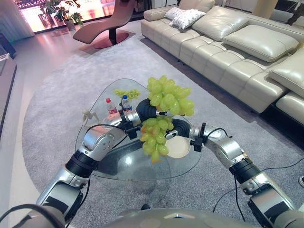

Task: Pick up fruits into the plate

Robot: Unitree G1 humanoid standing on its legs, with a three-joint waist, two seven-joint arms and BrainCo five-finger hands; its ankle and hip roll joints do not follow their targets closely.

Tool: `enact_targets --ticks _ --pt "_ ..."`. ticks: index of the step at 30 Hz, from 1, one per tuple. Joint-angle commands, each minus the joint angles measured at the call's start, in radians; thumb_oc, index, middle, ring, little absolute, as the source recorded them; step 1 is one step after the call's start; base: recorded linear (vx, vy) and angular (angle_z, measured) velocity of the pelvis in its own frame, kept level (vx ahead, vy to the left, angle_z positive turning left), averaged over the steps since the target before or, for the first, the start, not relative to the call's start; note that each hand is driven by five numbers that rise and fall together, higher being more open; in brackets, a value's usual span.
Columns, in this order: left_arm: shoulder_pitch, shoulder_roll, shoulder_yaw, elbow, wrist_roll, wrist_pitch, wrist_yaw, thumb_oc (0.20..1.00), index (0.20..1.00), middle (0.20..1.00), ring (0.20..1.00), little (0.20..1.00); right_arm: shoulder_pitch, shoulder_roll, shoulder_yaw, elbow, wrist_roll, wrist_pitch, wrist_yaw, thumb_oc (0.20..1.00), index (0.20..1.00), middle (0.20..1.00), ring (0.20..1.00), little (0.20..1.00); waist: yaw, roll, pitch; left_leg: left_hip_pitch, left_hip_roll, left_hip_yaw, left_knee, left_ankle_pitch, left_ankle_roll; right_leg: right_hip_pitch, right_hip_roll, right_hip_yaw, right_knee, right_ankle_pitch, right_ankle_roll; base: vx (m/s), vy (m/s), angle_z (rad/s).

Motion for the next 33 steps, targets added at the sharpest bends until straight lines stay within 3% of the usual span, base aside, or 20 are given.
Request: enact_targets --ticks 1,12,13,14,33 --pt "-0.121 -0.024 -0.004 0.028 -0.052 -0.066 -0.010 0.200 0.200 0.200 0.200 0.200 -0.048 0.055 0.036 -0.107 0.149 0.073 0.158 1.000 1.000 1.000 1.000 1.000 0.018 -0.028 -0.027 0.055 -0.022 0.103 0.053 -0.185 0.013 0.026 -0.033 0.020 0.011 -0.071 0.045 0.00 0.010 0.03" --pt "-0.086 0.023 0.000 0.013 -0.065 -0.099 -0.017 0.200 0.200 0.200 0.200 0.200 0.033 0.060 0.084 -0.228 0.284 0.223 0.350 1.000 1.000 1.000 1.000 1.000 0.019 -0.027 -0.016 0.052 -0.027 0.099 0.056 -0.182 0.016 0.020 -0.031 0.029 0.013 -0.067 0.045 0.00 0.000 0.00" --pt "-0.084 0.022 0.000 0.014 -0.062 -0.101 -0.018 0.200 0.200 0.200 0.200 0.200 0.038 0.064 0.088 -0.235 0.288 0.229 0.356 0.570 0.570 0.570 0.570 0.570 0.018 -0.027 -0.016 0.052 -0.027 0.099 0.055 -0.181 0.016 0.020 -0.030 0.030 0.013 -0.067 0.045 0.00 0.000 0.00" --pt "-0.084 0.019 -0.003 0.013 -0.058 -0.104 -0.014 0.200 0.200 0.200 0.200 0.200 0.040 0.070 0.095 -0.244 0.296 0.236 0.345 0.200 0.200 0.200 0.200 0.200 0.017 -0.026 -0.016 0.052 -0.027 0.099 0.054 -0.180 0.016 0.019 -0.030 0.032 0.013 -0.067 0.045 0.00 0.000 0.00" --pt "-0.075 0.011 0.005 0.007 -0.055 -0.105 -0.006 0.200 0.200 0.200 0.200 0.200 0.069 0.081 0.088 -0.234 0.305 0.236 0.331 0.200 0.200 0.200 0.200 0.200 0.013 -0.024 -0.012 0.055 -0.025 0.102 0.042 -0.173 0.012 0.016 -0.030 0.029 0.008 -0.059 0.049 0.00 0.000 0.00"
